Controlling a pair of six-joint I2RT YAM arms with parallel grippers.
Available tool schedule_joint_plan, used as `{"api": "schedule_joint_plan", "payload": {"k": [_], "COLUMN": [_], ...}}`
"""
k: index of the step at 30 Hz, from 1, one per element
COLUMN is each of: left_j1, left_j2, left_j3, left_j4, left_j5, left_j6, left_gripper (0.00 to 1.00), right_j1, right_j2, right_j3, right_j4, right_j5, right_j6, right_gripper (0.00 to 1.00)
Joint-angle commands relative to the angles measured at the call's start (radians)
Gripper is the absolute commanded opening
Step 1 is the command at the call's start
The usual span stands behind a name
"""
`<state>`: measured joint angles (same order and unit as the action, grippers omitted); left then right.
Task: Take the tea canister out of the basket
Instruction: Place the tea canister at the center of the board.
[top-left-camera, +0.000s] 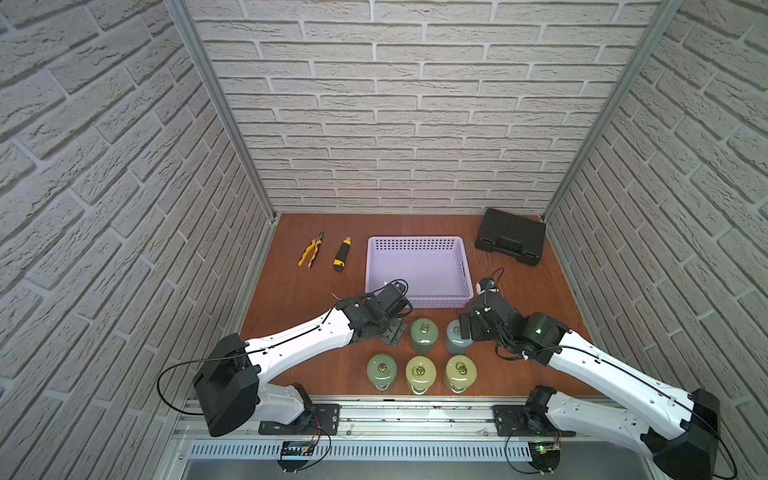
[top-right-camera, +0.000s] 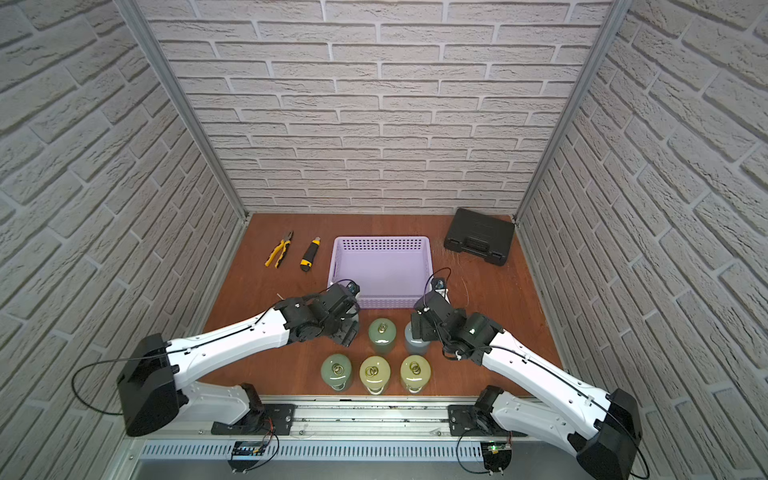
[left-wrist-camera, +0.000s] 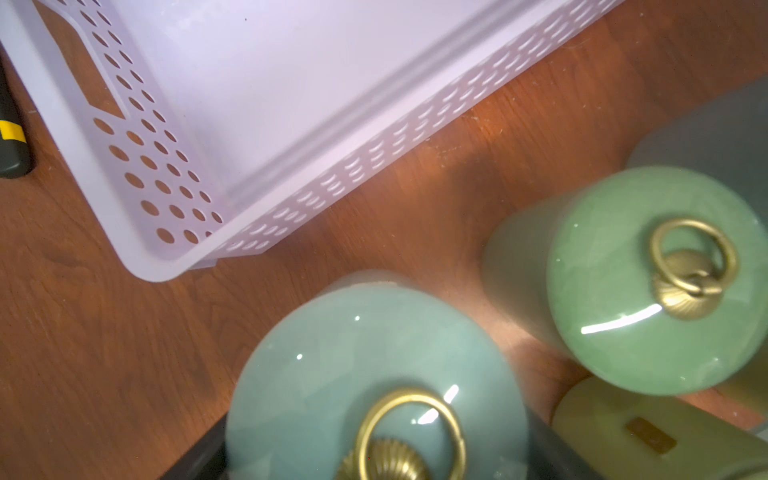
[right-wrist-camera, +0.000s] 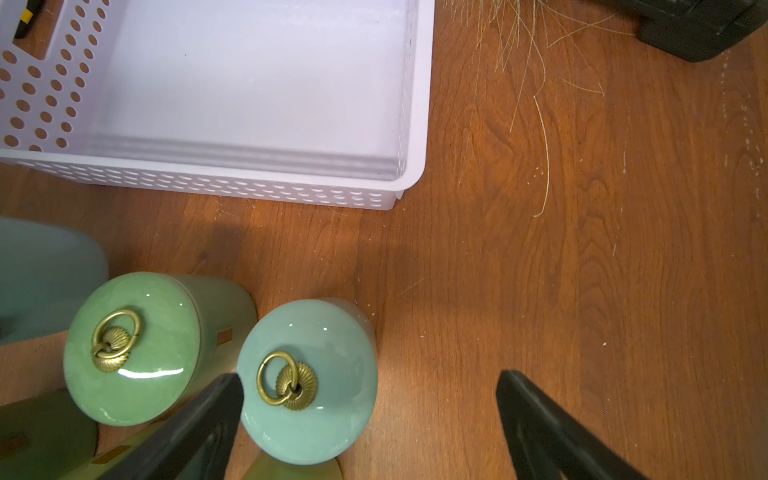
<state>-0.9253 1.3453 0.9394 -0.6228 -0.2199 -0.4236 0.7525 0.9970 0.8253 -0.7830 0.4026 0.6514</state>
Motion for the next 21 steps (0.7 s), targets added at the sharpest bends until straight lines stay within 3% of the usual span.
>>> {"api": "schedule_joint_plan", "payload": {"k": [1, 21], "left_j1": [-0.004, -0.004], "left_j2": [-0.016, 0.030], "left_j3": [-0.003, -0.040], "left_j4": [0.081, 0.119], "left_j5": [-0.017, 0.016], "left_j6": [-0.014, -0.027], "left_gripper": [0.52, 0.53], "right_j1": [-0.001, -0.002], "right_j2": [0.002, -0.001], "right_j3": [0.002, -0.001], "right_j4": [0.026, 0.023], "right_j5": [0.007, 0.007], "right_j6": [0.009, 0.013], "right_gripper": [1.00, 1.00]}}
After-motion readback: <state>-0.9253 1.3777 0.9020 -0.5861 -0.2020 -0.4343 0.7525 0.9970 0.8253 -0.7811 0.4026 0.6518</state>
